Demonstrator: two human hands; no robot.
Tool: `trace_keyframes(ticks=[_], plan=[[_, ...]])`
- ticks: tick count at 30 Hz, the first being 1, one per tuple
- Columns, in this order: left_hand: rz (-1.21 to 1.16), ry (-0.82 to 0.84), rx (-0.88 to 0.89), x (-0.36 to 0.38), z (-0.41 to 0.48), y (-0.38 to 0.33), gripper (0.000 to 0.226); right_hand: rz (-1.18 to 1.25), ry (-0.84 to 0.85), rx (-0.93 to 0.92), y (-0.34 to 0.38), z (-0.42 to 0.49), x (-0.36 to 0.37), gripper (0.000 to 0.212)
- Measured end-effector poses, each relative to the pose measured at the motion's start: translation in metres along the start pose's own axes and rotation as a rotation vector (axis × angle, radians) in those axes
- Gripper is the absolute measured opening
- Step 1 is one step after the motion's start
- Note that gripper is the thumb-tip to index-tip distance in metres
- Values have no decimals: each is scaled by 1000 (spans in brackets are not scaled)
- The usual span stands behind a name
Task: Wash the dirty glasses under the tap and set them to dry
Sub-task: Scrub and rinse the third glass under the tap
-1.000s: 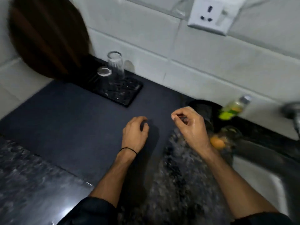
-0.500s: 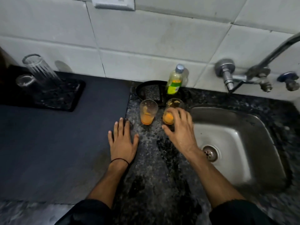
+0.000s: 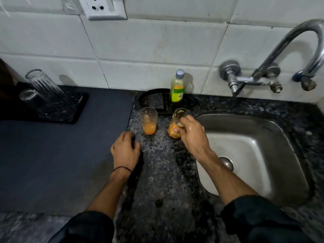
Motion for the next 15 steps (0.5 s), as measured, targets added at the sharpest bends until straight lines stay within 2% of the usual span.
trace_keyframes(ticks=[2, 5, 10, 15], plan=[[-117, -133, 11, -9, -14, -21, 24, 27, -12, -5, -13, -9, -18, 16], [-254, -269, 101, -16, -40, -71, 17, 73, -5, -21, -37, -20, -50, 20], [-458, -234, 181, -6, -58, -178, 17, 112, 16, -76, -82, -40, -124, 27], [-489, -149, 260, -1, -37, -283, 18, 53, 79, -145, -118, -50, -190, 25]])
Point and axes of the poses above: each hand's wrist, its own z-axis towards the middle knuckle, its own x-axis out of the palm, y = z × x, the point moved 5 cm from there along z, towards the middle knuckle, and after that the axes turned 12 degrees about z, right-handed, at the moved point
